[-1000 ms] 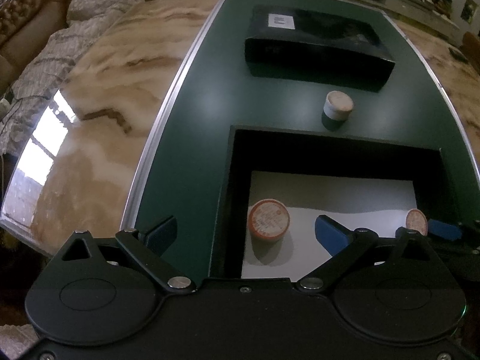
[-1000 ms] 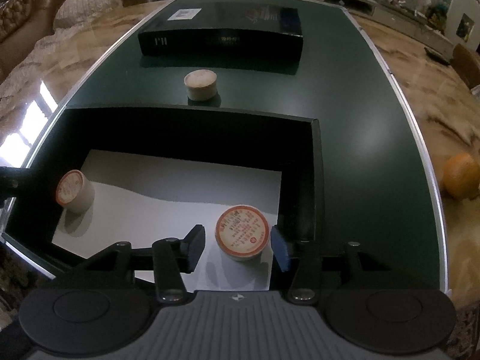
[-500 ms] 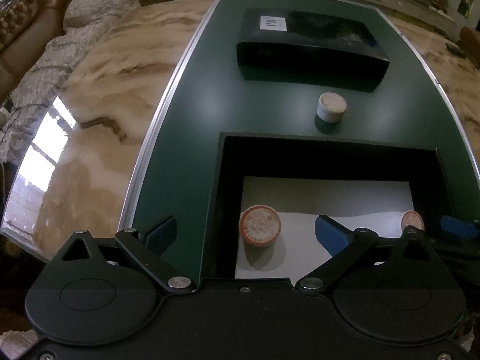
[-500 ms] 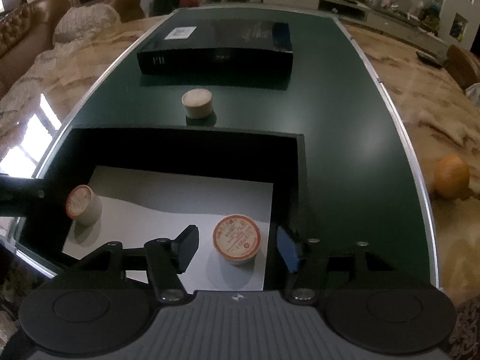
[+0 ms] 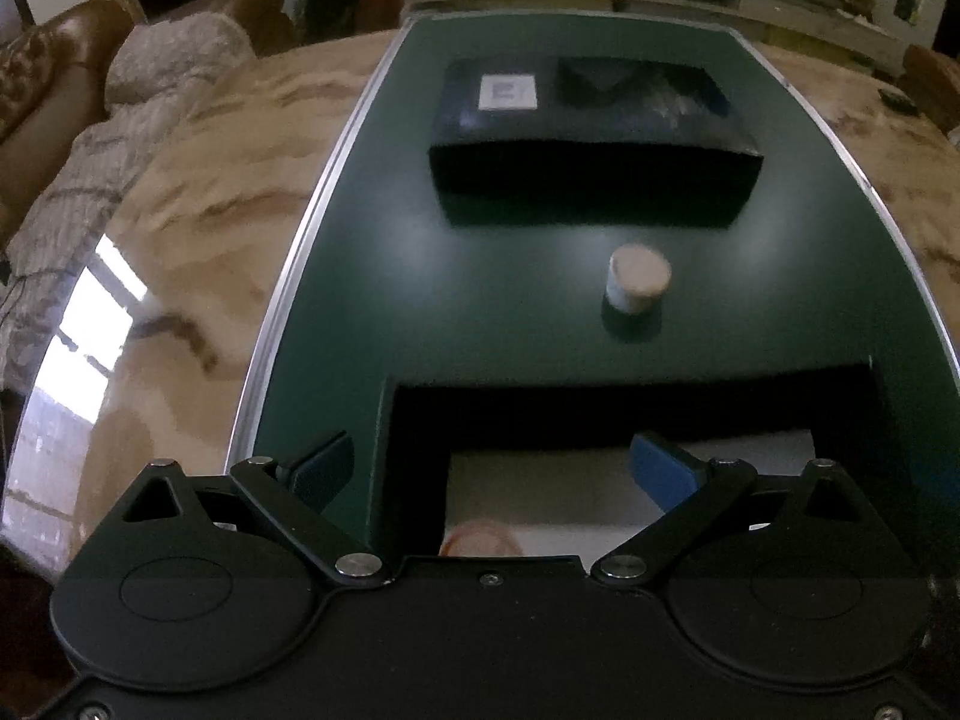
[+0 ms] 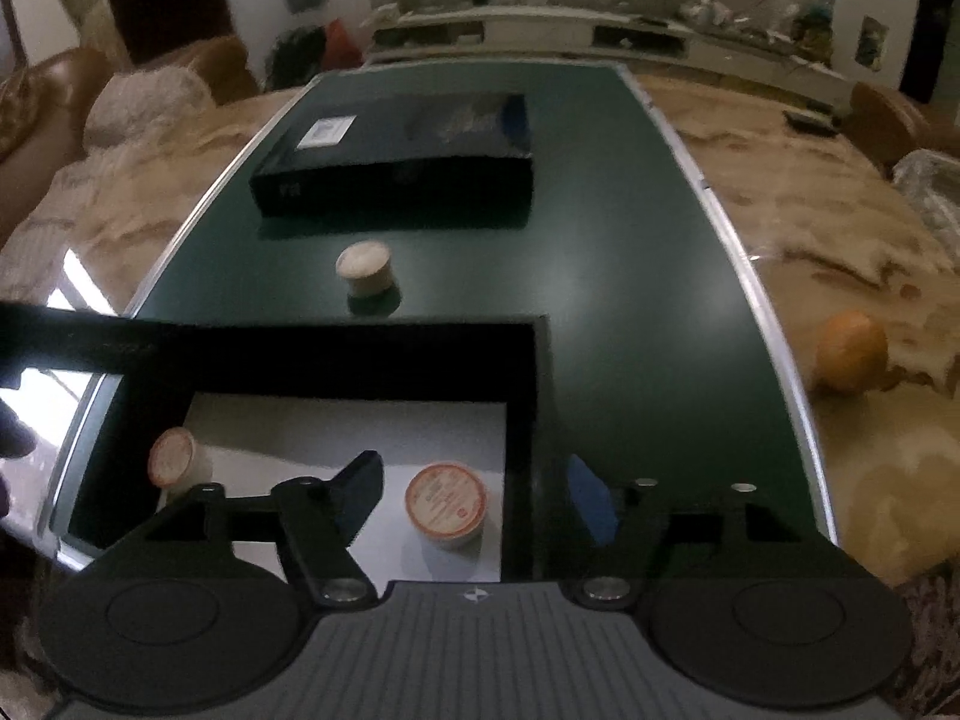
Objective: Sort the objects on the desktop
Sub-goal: 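Close the left gripper on the plain cream puck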
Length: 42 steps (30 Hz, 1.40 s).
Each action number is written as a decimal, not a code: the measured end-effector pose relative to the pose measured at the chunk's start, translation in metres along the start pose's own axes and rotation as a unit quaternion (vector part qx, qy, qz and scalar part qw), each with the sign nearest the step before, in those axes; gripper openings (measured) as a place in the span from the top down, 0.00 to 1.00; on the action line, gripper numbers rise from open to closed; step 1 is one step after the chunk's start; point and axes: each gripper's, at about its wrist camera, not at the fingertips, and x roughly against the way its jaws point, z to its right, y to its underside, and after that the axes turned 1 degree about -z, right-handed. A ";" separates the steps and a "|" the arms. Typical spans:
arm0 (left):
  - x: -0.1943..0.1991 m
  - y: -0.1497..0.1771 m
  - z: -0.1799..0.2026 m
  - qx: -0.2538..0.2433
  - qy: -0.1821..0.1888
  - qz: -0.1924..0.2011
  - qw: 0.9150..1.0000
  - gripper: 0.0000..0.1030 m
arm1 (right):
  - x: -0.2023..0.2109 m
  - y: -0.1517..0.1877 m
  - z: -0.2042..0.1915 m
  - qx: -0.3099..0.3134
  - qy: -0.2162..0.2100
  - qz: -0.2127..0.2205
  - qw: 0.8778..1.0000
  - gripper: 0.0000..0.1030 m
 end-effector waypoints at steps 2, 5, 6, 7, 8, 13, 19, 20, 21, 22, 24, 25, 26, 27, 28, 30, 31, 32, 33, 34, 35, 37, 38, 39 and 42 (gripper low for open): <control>-0.007 -0.011 0.006 -0.002 0.011 0.005 1.000 0.03 | 0.003 0.001 0.006 -0.013 0.001 0.007 1.000 0.24; -0.021 -0.028 0.016 -0.008 0.026 0.008 1.000 0.03 | 0.005 0.003 0.016 -0.034 -0.003 0.011 0.999 0.24; -0.027 -0.033 0.021 -0.011 0.028 0.008 1.000 0.03 | 0.006 0.004 0.019 -0.039 -0.004 0.012 0.999 0.24; -0.032 -0.038 0.025 -0.013 0.028 0.008 0.999 0.03 | 0.007 0.006 0.022 -0.044 -0.005 0.013 0.999 0.24; -0.037 -0.043 0.028 -0.015 0.028 0.008 0.999 0.03 | 0.007 0.007 0.025 -0.048 -0.006 0.014 0.999 0.24; -0.064 -0.062 0.040 -0.004 0.042 0.005 0.999 0.03 | 0.006 0.010 0.035 -0.061 -0.008 0.014 0.998 0.24; -0.093 -0.073 0.047 0.012 0.050 -0.012 0.999 0.05 | 0.001 0.012 0.038 -0.060 -0.009 0.006 0.998 0.24; -0.097 -0.073 0.047 0.014 0.051 -0.012 0.999 0.05 | 0.001 0.012 0.038 -0.060 -0.009 0.006 0.998 0.24; -0.100 -0.074 0.048 0.016 0.052 -0.013 0.998 0.06 | 0.000 0.012 0.039 -0.060 -0.009 0.005 0.998 0.24; -0.104 -0.075 0.049 0.017 0.053 -0.013 0.998 0.06 | 0.000 0.012 0.039 -0.060 -0.009 0.005 0.998 0.24; -0.108 -0.076 0.051 0.019 0.053 -0.017 0.998 0.13 | -0.001 0.011 0.040 -0.061 -0.010 0.005 0.998 0.24; -0.110 -0.077 0.052 0.020 0.056 -0.018 0.998 0.15 | -0.002 0.011 0.040 -0.061 -0.010 0.005 0.998 0.24; -0.111 -0.078 0.054 0.020 0.059 -0.020 0.998 0.20 | -0.003 0.011 0.040 -0.061 -0.010 0.004 0.998 0.24; -0.112 -0.078 0.055 0.021 0.061 -0.021 0.998 0.21 | -0.003 0.011 0.041 -0.062 -0.010 0.004 0.998 0.24; -0.114 -0.079 0.056 0.020 0.060 -0.022 0.998 0.21 | -0.004 0.011 0.041 -0.063 -0.010 0.003 0.998 0.24; -0.115 -0.078 0.058 0.015 0.055 -0.021 0.998 0.21 | -0.006 0.011 0.041 -0.065 -0.010 0.001 0.998 0.24; -0.116 -0.078 0.059 0.014 0.055 -0.021 0.998 0.21 | -0.006 0.012 0.041 -0.066 -0.010 0.000 0.998 0.24; -0.117 -0.079 0.060 0.014 0.055 -0.022 0.998 0.22 | -0.007 0.012 0.041 -0.065 -0.010 0.000 0.998 0.24; -0.118 -0.079 0.060 0.013 0.054 -0.023 0.998 0.22 | -0.007 0.012 0.041 -0.065 -0.010 0.000 0.998 0.24; -0.119 -0.080 0.061 0.013 0.054 -0.024 0.998 0.23 | -0.008 0.012 0.041 -0.066 -0.010 -0.001 0.998 0.24; -0.119 -0.080 0.061 0.013 0.057 -0.026 0.998 0.26 | -0.008 0.012 0.041 -0.066 -0.009 -0.001 0.998 0.24; -0.121 -0.080 0.060 0.016 0.059 -0.031 0.998 0.31 | -0.009 0.012 0.042 -0.068 -0.009 -0.002 0.998 0.24; -0.122 -0.080 0.060 0.018 0.060 -0.032 0.998 0.35 | -0.009 0.011 0.043 -0.069 -0.010 -0.002 0.998 0.24; -0.123 -0.080 0.060 0.018 0.060 -0.032 0.998 0.39 | -0.010 0.011 0.043 -0.071 -0.010 -0.003 0.997 0.24; -0.124 -0.081 0.059 0.019 0.061 -0.035 0.997 0.41 | -0.011 0.010 0.044 -0.072 -0.009 -0.003 0.997 0.24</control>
